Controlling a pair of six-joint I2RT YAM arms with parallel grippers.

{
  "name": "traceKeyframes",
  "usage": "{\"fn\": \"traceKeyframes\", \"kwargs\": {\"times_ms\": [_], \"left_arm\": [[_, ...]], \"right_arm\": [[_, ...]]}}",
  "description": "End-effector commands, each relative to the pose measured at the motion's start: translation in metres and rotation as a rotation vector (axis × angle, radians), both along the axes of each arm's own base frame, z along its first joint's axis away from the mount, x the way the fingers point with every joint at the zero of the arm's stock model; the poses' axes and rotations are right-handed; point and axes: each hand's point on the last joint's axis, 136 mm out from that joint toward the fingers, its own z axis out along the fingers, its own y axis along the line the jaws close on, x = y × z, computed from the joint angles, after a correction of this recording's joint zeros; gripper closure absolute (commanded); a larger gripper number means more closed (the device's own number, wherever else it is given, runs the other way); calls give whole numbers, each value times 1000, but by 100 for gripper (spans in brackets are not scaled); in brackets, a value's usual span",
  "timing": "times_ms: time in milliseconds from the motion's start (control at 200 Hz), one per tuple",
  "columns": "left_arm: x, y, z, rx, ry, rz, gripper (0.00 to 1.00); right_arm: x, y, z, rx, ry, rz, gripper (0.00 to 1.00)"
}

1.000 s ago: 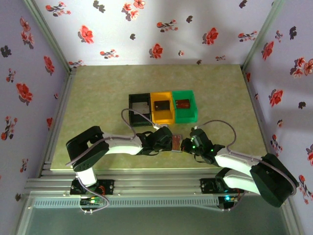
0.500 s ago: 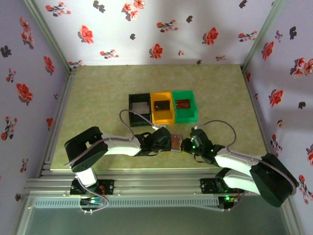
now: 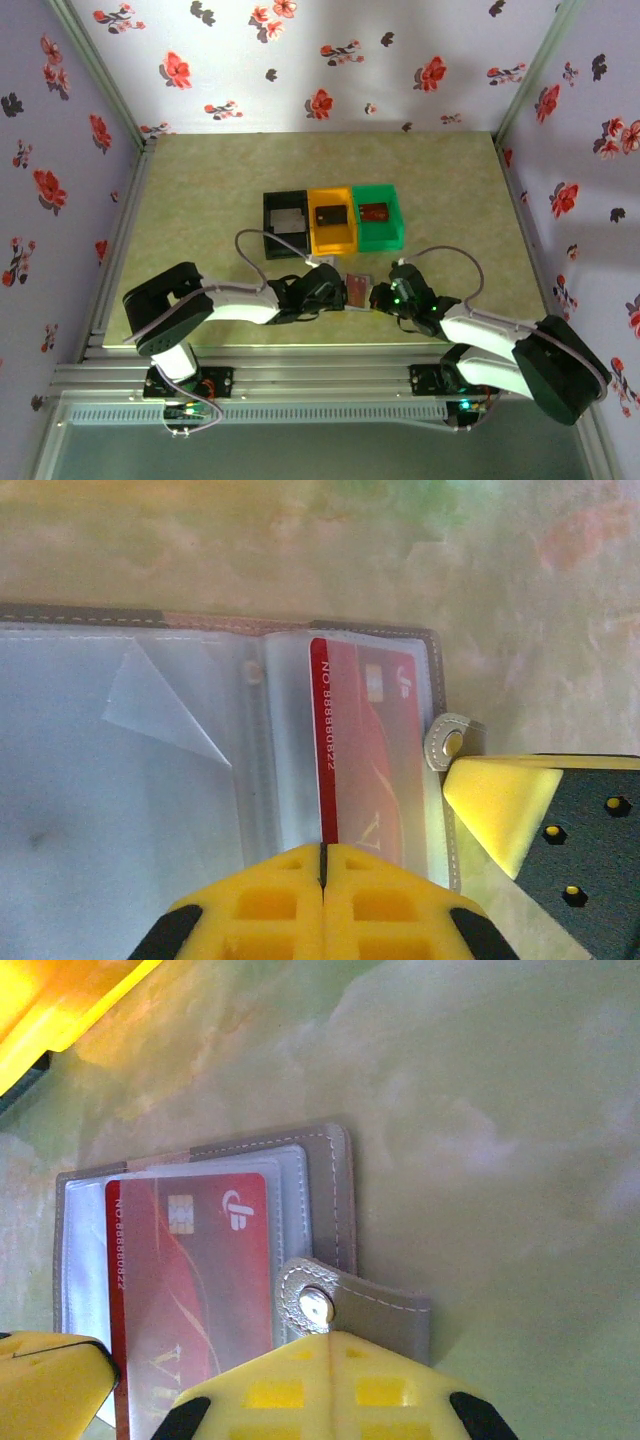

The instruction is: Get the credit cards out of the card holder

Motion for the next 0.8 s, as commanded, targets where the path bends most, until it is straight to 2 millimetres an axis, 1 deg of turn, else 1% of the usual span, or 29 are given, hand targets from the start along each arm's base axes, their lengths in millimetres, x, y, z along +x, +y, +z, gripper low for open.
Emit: {"fn": "traceKeyframes", "kwargs": {"times_ms": [0, 265, 465, 690, 795], "left_arm": [[6, -2, 16, -59, -34, 27, 100], [7, 4, 16, -72, -39, 34, 100], [5, 4, 17, -89, -41, 29, 100], [3, 5, 21, -109, -46, 20, 100], [2, 2, 24, -128, -49, 6, 100]], "right_arm": [[-16, -13, -15, -54, 61, 2, 100], [-15, -9, -3, -23, 29, 19, 100], [-14, -7, 5, -12, 10, 34, 100], [-13, 3, 16, 32, -9, 72, 100], [-10, 9, 22, 59, -22, 81, 100]]}}
